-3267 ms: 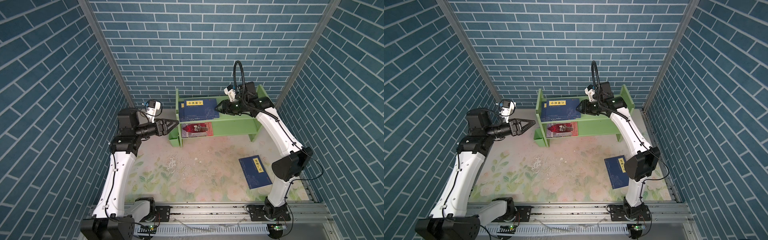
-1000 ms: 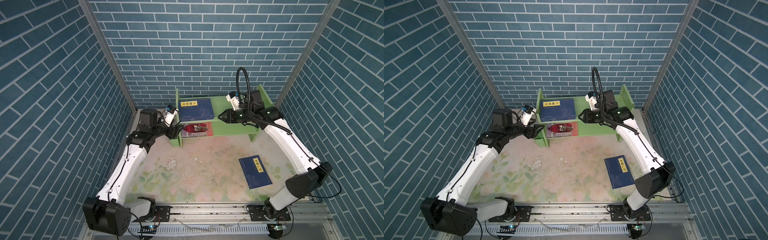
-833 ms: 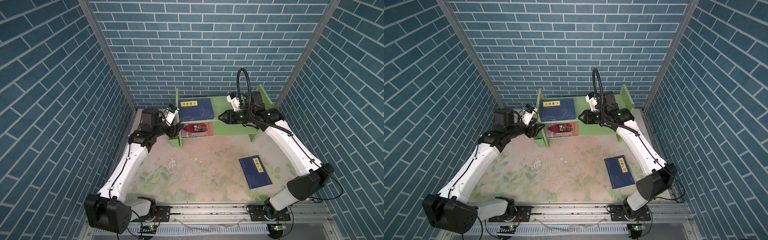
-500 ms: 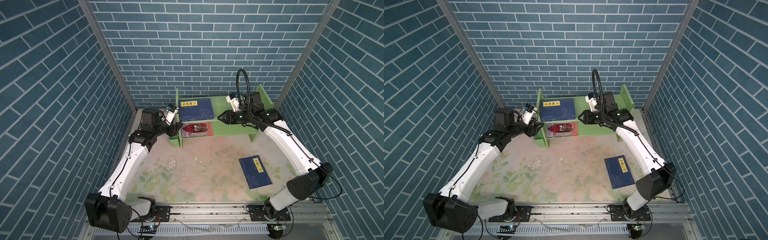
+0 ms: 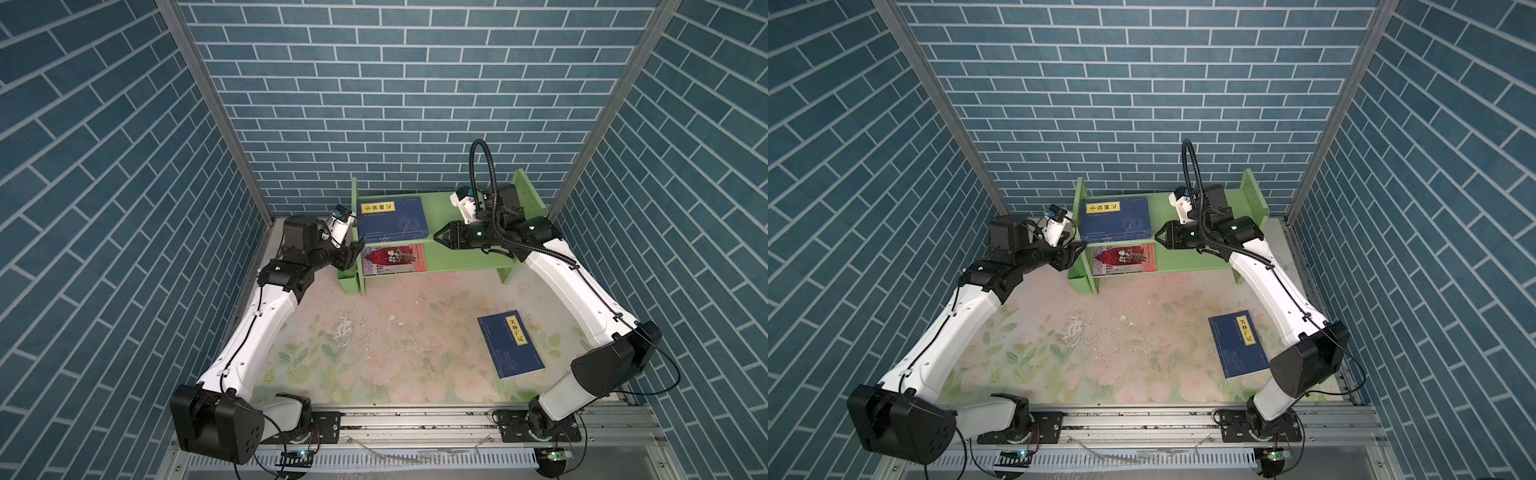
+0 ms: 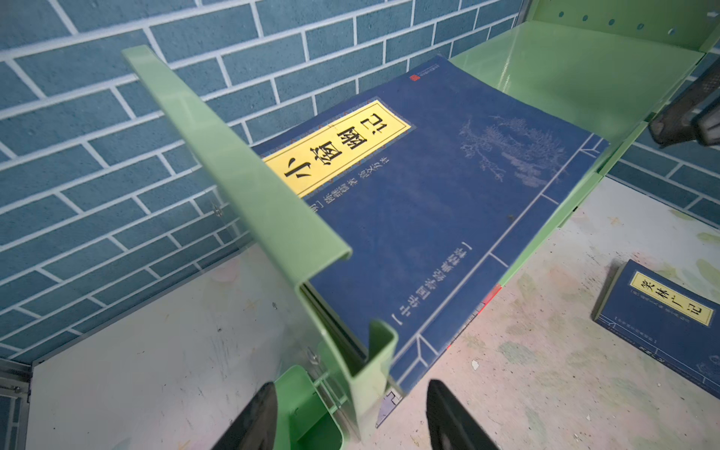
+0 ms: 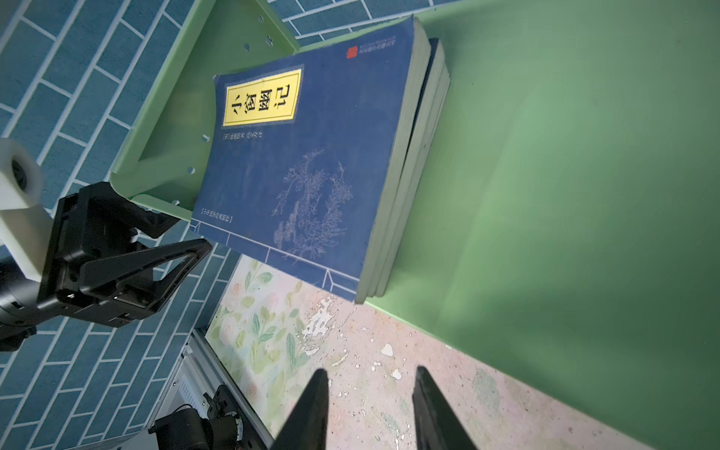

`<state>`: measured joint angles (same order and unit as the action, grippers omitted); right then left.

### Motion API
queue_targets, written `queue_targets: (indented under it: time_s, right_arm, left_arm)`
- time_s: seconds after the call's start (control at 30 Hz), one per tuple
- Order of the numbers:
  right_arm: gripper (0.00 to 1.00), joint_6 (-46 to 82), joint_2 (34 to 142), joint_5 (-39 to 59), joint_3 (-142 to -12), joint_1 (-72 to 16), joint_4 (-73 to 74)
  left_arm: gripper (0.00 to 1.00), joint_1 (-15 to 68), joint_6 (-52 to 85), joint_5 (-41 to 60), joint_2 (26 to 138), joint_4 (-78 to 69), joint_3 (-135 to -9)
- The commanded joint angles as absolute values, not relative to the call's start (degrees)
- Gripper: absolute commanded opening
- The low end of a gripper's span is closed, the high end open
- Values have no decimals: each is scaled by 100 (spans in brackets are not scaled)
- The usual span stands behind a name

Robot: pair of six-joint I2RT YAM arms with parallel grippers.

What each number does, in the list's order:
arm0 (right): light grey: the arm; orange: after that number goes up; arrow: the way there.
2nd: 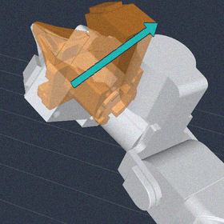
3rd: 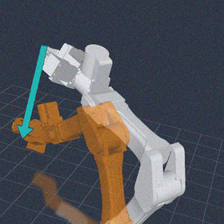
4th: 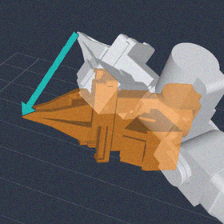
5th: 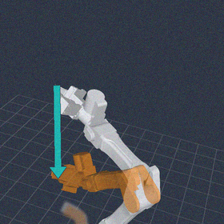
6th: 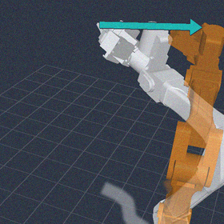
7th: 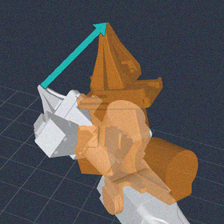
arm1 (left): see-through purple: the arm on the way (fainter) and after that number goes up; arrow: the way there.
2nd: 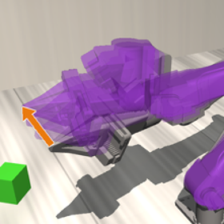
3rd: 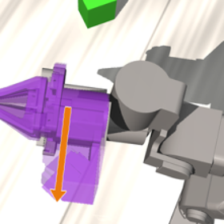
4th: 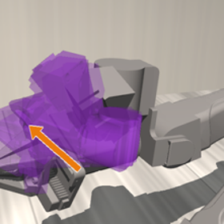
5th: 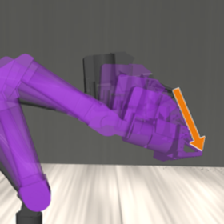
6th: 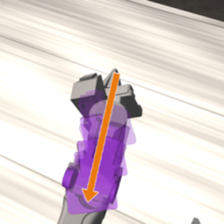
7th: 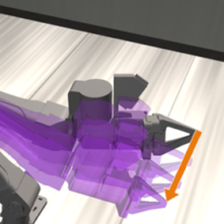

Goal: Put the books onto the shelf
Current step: 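Open the right gripper and draw it back from the stacked books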

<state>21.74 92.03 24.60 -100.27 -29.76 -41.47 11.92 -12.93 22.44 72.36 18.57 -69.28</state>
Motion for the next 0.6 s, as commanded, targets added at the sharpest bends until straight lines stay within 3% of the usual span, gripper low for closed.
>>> queue_targets:
  time_s: [0.0,0.57]
  right_arm:
    - [38,2127,9283,2522,-10117,-3013,-4108]
    - [40,2127,9354,2558,-10178,-3022,-4100]
  left_arm:
    - [62,1222,-1248,2156,7299,1757,-7040]
    - [62,1222,-1134,1936,7321,1670,-7023]
